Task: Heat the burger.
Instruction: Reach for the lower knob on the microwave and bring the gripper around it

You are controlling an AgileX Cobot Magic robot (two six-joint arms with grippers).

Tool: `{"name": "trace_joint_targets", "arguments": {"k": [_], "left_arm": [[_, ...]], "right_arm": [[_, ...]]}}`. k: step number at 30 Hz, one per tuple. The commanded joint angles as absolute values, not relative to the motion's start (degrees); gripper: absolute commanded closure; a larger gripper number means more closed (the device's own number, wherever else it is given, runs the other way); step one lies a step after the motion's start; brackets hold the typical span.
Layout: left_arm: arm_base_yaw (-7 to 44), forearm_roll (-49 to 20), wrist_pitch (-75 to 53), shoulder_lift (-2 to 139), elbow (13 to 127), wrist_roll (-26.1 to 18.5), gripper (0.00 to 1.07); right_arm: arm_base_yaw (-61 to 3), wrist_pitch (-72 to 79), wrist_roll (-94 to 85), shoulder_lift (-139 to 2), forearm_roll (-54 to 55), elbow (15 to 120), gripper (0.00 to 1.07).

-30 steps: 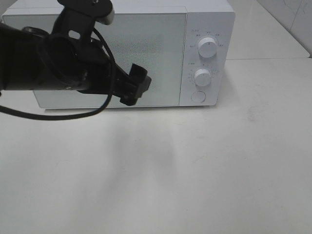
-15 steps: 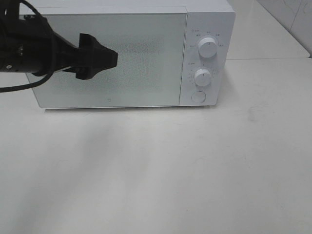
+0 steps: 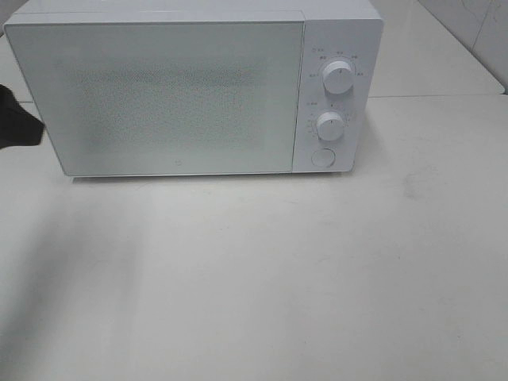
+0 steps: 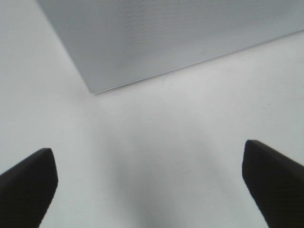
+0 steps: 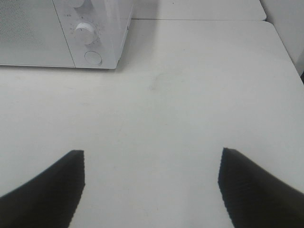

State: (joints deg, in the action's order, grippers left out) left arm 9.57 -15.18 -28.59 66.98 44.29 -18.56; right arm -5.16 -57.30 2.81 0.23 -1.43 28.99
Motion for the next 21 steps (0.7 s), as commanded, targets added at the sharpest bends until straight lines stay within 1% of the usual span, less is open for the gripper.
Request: {"name": "trace_joint_targets", "arguments": {"k": [1,3,8,9,12,14,15,17,21], "left_arm": [[7.96,-8.48,-33.12,62.57,44.23,-12.55,0.09],[5.44,-6.88,-37.93,57.52,44.12,-11.29,0.09],[3.32,-6.47,-41.94,51.91,44.12,-11.46,0.09],[2.52,-5.73,-45.26,49.62,44.12,-11.34,0.09],[2.23,-5.5,-46.64,48.7,44.12,-11.0,0.09],[2.06,-3.72,-53.06,44.0,44.06,-8.54,0.09],[2.06,-3.72,-53.06,44.0,44.06,-8.54,0.09],[2.06,-3.44,-56.44,39.94,43.83,-6.99,0.09],[2.06,-4.3,-59.53,35.29,42.74,-6.93,0.09]], "right_arm": [[-4.87,-57.01,2.64,1.83,-1.72,28.82,0.32],[-4.87,-57.01,2.64,1.83,-1.72,28.82,0.32],[-4.87,-57.01,2.52,1.83,-1.72,28.82,0.32],[-4.87,-57.01,2.52,1.83,-1.72,28.82,0.32],[-4.87,-57.01,2.52,1.83,-1.72,28.82,0.32],[-4.87,-57.01,2.52,1.83,-1.72,28.82,0.32],[-4.87,-57.01,2.52,1.83,-1.72,28.82,0.32],[-4.87,-57.01,2.58,1.83,-1.72,28.82,0.32],[-4.87,-57.01,2.58,1.83,-1.72,28.82,0.32]]}}
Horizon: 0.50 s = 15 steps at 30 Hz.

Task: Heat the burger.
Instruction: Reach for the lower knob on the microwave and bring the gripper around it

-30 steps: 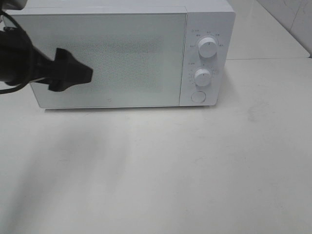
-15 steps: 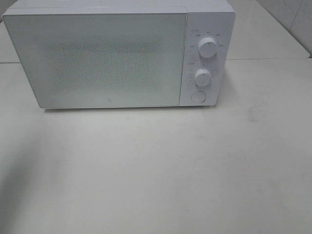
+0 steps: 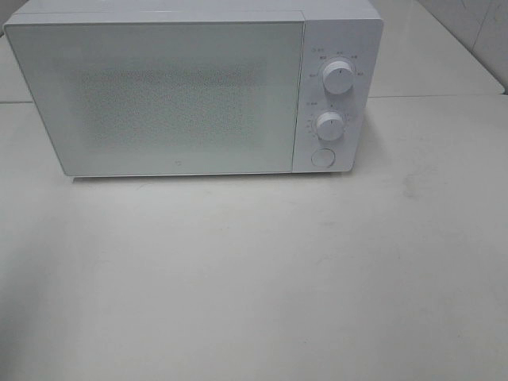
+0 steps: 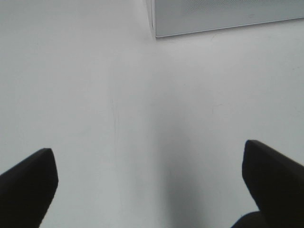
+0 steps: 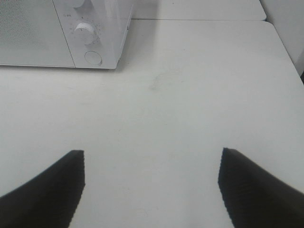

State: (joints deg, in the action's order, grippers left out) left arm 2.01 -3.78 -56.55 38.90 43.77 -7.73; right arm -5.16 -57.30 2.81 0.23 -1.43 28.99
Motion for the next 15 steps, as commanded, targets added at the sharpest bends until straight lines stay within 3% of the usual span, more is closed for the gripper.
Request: {"name": "trace_joint_targets", "arguments": {"k": [1,15], "left_arm": [[2.06,-4.3,-60.5,33.52,42.11,-6.93,0.09],[2.06,-4.18,-66.06,13.06,31.63,-7.16,0.09]], "right_arm": [[-4.87,-57.01,2.58,1.83,-1.72,28.82,0.32],[-4.87,-57.01,2.58,1.83,-1.72,28.82,0.32]]}}
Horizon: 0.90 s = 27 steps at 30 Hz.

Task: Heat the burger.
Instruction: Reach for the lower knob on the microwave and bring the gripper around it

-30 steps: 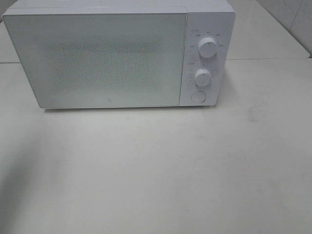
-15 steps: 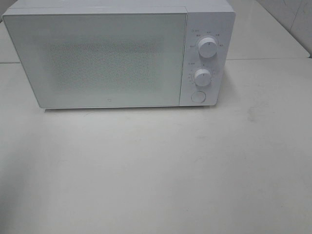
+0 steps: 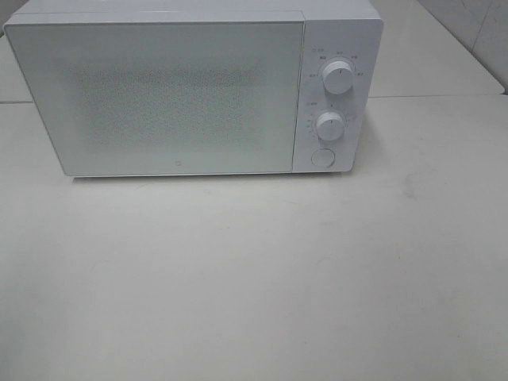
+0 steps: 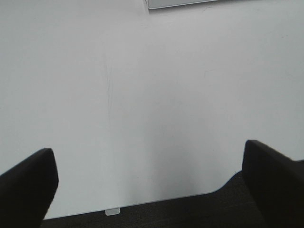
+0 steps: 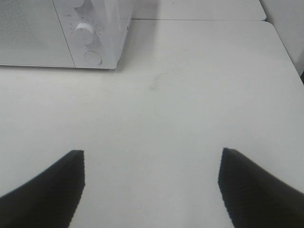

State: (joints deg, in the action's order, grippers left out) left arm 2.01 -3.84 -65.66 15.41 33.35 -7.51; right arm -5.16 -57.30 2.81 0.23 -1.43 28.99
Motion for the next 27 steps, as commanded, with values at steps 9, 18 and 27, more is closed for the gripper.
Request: {"name": "trace_joint_targets", "arguments": {"k": [9,18,27], "left_arm": [[2.06,-3.15,-62.34,8.42,30.31,-7.45,0.09],[2.06,-3.5,-61.36,0.69,29.62,-7.39,0.09],[2.06,-5.61,-61.36,-1.72,29.62,-7.16,0.09]], "right_arm": [[-4.87,-57.01,2.58,1.83,-1.72,28.82,0.32],[-4.87,-57.01,2.58,1.83,-1.72,28.82,0.32],[-4.87,-57.01,2.41,1.83,-1.66,28.82,0.32]]}}
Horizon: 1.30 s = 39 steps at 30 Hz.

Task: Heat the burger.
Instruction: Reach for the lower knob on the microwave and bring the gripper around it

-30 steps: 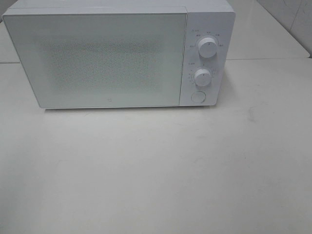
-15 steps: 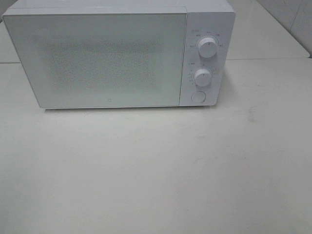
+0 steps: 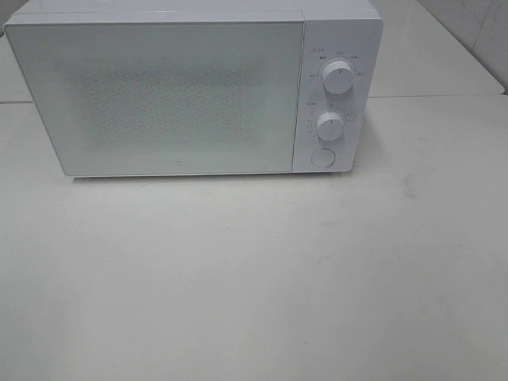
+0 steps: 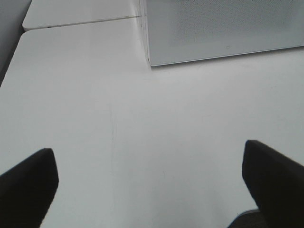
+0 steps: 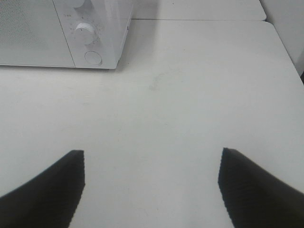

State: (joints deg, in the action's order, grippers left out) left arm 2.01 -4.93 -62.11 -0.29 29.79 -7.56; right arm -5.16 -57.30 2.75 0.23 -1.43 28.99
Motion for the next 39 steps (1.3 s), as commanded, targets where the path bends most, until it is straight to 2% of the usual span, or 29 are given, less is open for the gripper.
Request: {"name": "trace_joint_targets", "arguments": {"k": [1,6,8,10,28,39], "left_arm": [[2.06,-5.61,-61.36,-1.72,29.62,-7.16,0.09],[0.52,-5.61,-61.36,-1.72,29.62,-7.16,0.09],[-2.69,-5.61,-61.36,-1.72,29.62,-7.16,0.09],[-3.21,-5.61,-61.36,-1.72,29.62,-7.16,0.09],[-3.09,-5.61,-61.36,-1.66,29.62,-7.16,0.09],[-3.09,-5.61,-61.36,-1.66,29.62,-7.16,0.09]], "right_arm": [[-4.87,-57.01,2.41,1.83,-1.66,28.82,0.32],[-4.87,-57.01,2.41,1.83,-1.66,28.82,0.32],[-4.87,-57.01,2.41,1.83,-1.66,28.82,0.32],[-4.87,-57.01,2.41,1.83,-1.66,28.82,0.32],[-5.04,-56.67,3.09,0.57,-1.78,29.22,0.32],[-5.04,-40.79,3.72,-8.77,-1.72,31.0,0.32]]}}
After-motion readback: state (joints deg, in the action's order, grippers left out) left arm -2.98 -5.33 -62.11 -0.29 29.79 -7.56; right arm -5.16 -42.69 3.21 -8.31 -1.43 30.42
